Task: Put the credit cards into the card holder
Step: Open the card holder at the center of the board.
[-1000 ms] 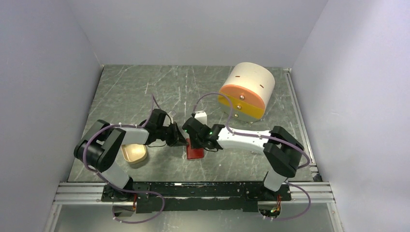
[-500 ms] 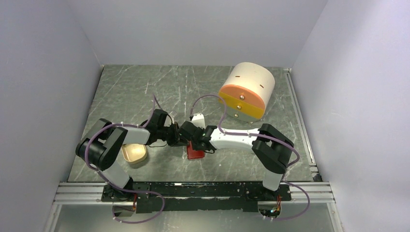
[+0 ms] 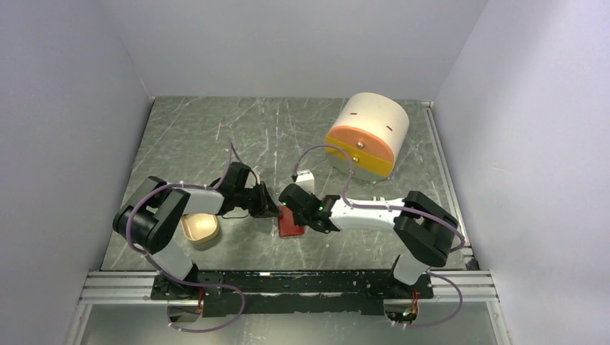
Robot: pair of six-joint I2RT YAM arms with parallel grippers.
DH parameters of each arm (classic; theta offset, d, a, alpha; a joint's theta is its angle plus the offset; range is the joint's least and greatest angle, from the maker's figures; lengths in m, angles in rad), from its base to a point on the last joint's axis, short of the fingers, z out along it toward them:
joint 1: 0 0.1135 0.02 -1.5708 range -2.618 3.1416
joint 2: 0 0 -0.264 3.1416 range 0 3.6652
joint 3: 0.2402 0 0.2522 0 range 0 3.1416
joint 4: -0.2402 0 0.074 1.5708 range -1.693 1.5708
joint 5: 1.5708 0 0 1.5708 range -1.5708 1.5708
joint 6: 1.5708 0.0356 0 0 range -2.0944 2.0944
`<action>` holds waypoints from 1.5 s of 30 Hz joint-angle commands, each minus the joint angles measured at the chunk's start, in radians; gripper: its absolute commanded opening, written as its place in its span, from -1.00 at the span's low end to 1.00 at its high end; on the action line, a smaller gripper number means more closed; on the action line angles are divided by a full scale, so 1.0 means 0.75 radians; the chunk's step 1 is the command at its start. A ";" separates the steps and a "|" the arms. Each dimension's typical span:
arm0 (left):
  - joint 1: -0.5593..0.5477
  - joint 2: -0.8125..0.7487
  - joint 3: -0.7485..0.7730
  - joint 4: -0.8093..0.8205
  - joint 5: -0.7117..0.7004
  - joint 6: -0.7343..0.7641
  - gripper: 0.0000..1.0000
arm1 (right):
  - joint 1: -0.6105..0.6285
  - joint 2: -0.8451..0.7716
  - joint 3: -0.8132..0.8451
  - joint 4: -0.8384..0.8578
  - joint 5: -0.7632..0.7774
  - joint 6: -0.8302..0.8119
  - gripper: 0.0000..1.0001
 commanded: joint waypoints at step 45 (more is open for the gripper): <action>-0.002 -0.614 0.129 -0.650 -0.296 0.142 0.10 | -0.285 -0.505 -0.312 0.561 -0.708 0.082 -1.00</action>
